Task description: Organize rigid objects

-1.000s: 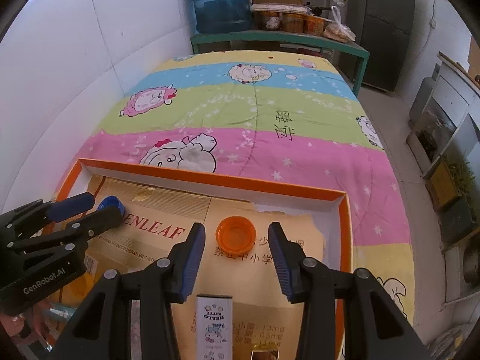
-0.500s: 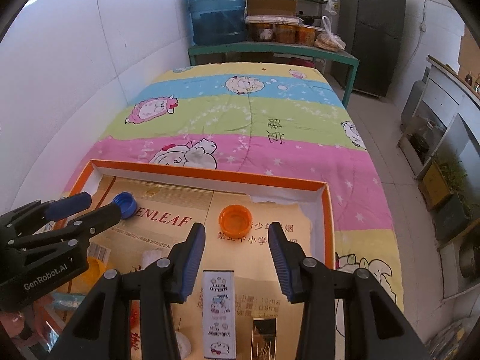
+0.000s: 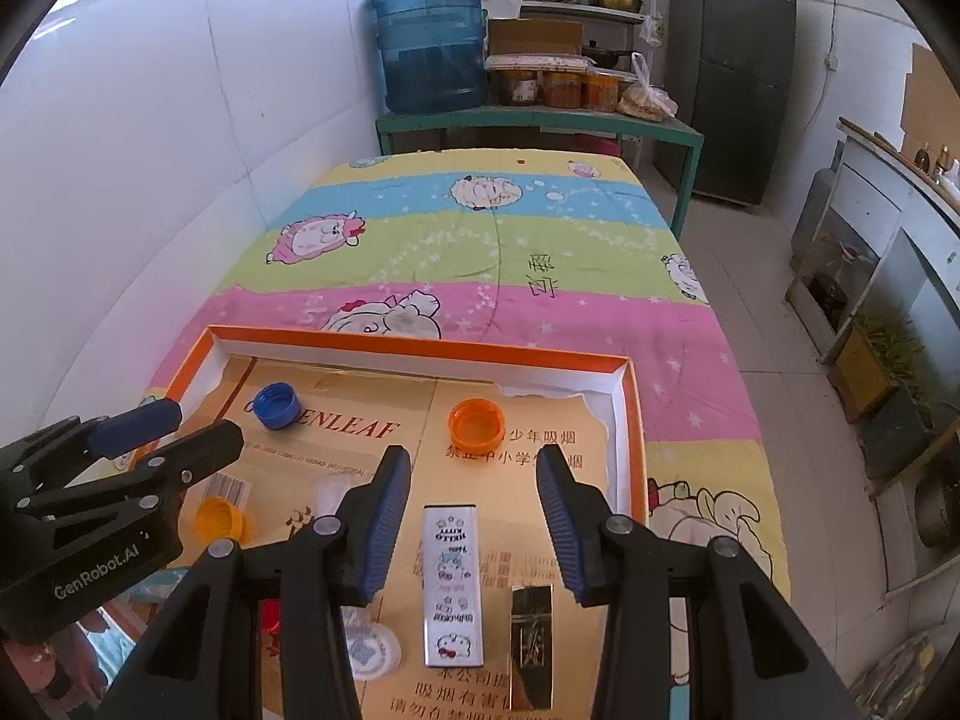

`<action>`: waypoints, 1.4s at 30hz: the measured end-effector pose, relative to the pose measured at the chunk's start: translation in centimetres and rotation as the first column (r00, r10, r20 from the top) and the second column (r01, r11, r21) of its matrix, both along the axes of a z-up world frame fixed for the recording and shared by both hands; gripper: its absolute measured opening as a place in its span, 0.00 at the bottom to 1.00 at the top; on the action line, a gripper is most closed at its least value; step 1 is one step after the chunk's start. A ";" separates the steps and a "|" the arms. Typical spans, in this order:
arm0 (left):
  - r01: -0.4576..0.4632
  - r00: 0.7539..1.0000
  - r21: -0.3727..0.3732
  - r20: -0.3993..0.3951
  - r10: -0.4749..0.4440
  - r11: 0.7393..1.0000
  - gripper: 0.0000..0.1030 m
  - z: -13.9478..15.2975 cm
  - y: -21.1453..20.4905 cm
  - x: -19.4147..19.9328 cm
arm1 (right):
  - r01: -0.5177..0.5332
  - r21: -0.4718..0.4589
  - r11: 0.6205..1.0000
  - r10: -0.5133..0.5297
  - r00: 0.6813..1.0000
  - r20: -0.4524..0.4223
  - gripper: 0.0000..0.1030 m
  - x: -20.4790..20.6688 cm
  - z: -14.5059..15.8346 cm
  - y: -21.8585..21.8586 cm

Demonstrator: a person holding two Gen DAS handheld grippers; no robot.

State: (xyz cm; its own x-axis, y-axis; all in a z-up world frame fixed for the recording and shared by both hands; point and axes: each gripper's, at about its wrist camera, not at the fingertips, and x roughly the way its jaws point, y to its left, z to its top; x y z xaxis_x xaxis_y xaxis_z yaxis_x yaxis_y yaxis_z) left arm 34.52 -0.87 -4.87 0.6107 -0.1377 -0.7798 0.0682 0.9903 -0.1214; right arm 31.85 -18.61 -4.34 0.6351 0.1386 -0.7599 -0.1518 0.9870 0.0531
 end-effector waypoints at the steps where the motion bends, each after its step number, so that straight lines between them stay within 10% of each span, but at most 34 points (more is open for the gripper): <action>1: -0.001 1.000 -0.001 0.001 0.001 1.000 0.54 0.1 0.0 -0.2 | 0.000 0.000 1.000 0.000 1.000 0.001 0.42 -0.2 0.1 0.0; 42: -0.027 0.996 -0.007 0.083 0.027 1.000 0.54 5.1 -0.1 -9.3 | 0.016 0.016 1.000 -0.017 0.996 0.083 0.42 -8.5 4.3 -0.1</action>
State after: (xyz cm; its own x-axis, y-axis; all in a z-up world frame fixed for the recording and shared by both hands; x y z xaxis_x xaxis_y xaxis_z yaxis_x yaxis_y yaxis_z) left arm 25.24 -0.99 0.22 0.6767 -0.1245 -0.7256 0.0513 0.9912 -0.1222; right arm 23.40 -18.70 -0.02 0.6983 0.1390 -0.7021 -0.1401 0.9885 0.0564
